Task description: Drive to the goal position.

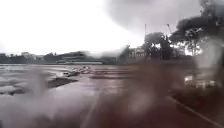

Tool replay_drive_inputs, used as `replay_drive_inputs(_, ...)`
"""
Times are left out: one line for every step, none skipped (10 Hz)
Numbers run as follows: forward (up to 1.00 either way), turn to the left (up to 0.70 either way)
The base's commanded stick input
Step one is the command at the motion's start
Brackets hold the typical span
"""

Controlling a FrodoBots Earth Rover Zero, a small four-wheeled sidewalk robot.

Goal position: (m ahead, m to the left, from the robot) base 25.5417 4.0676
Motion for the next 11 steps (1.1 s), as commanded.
replay_drive_inputs(0.45,0.00)
replay_drive_inputs(0.45,0.00)
replay_drive_inputs(0.45,0.00)
replay_drive_inputs(0.45,0.00)
replay_drive_inputs(0.45,0.00)
replay_drive_inputs(0.45,0.00)
replay_drive_inputs(0.45,0.00)
replay_drive_inputs(0.45,0.00)
replay_drive_inputs(0.45,0.00)
replay_drive_inputs(0.45,0.00)
replay_drive_inputs(0.45,0.00)
